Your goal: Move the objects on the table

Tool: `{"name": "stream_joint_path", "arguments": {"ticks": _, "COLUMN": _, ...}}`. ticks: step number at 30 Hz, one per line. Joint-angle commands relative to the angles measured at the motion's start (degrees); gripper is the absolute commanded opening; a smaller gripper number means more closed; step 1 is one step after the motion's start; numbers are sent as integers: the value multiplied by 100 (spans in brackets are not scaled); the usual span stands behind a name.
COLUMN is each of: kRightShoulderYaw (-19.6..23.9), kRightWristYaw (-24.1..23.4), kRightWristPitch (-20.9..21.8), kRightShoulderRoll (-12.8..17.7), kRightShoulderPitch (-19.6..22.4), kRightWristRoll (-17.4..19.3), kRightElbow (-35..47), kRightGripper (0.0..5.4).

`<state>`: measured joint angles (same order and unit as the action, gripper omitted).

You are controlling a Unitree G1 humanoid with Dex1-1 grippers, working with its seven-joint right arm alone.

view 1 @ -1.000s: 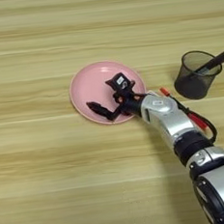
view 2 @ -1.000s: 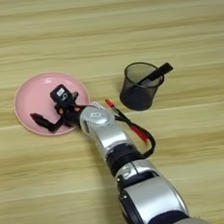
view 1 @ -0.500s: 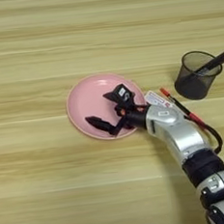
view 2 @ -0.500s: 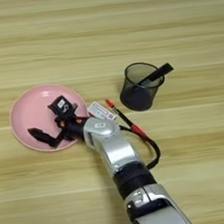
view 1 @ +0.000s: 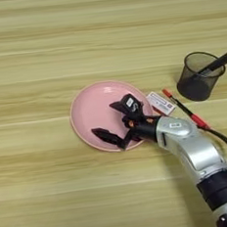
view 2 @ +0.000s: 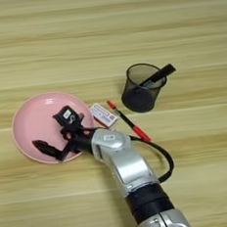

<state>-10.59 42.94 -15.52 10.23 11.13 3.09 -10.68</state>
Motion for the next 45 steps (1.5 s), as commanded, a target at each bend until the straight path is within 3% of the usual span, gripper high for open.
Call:
{"name": "stream_joint_path", "arguments": {"ticks": 1, "kRightShoulderYaw": 64, "kRightWristYaw": -80, "kRightWristPitch": -10, "kRightShoulderRoll": 84, "kRightShoulderPitch": 167, "kRightWristRoll": 129, "kRightElbow": 340, "kRightGripper": 538}}
{"name": "stream_joint_path", "arguments": {"ticks": 7, "kRightShoulderYaw": 98, "kRightWristYaw": -79, "kRightWristPitch": 34, "kRightShoulderRoll": 73, "kRightShoulderPitch": 219, "kRightWristRoll": 224, "kRightElbow": 501, "kRightGripper": 538}}
{"name": "stream_joint_path", "arguments": {"ticks": 14, "kRightShoulderYaw": 142, "kRightWristYaw": -165, "kRightWristPitch": 480, "kRightShoulderRoll": 26, "kRightShoulderPitch": 244, "kRightWristRoll": 226, "kRightElbow": 712, "kRightGripper": 538}}
{"name": "stream_joint_path", "arguments": {"ticks": 19, "kRightShoulderYaw": 204, "kRightWristYaw": -212, "kRightWristPitch": 578, "kRightShoulderRoll": -7, "kRightShoulderPitch": 280, "kRightWristRoll": 306, "kRightElbow": 802, "kRightGripper": 538}}
{"name": "stream_joint_path", "arguments": {"ticks": 28, "kRightShoulderYaw": 676, "kRightWristYaw": -375, "kRightWristPitch": 595, "kRightShoulderRoll": 156, "kRightShoulderPitch": 252, "kRightWristRoll": 547, "kRightElbow": 1081, "kRightGripper": 538}}
{"name": "stream_joint_path", "arguments": {"ticks": 37, "kRightShoulderYaw": 1227, "kRightWristYaw": -559, "kRightWristPitch": 761, "kRightShoulderRoll": 453, "kRightShoulderPitch": -324, "kRightWristRoll": 752, "kRightElbow": 1529, "kRightGripper": 538}}
{"name": "stream_joint_path", "arguments": {"ticks": 45, "kRightShoulderYaw": 1512, "kRightWristYaw": -914, "kRightWristPitch": 1189, "kRightShoulderRoll": 412, "kRightShoulderPitch": -930, "kRightWristRoll": 733, "kRightElbow": 1658, "kRightGripper": 538}}
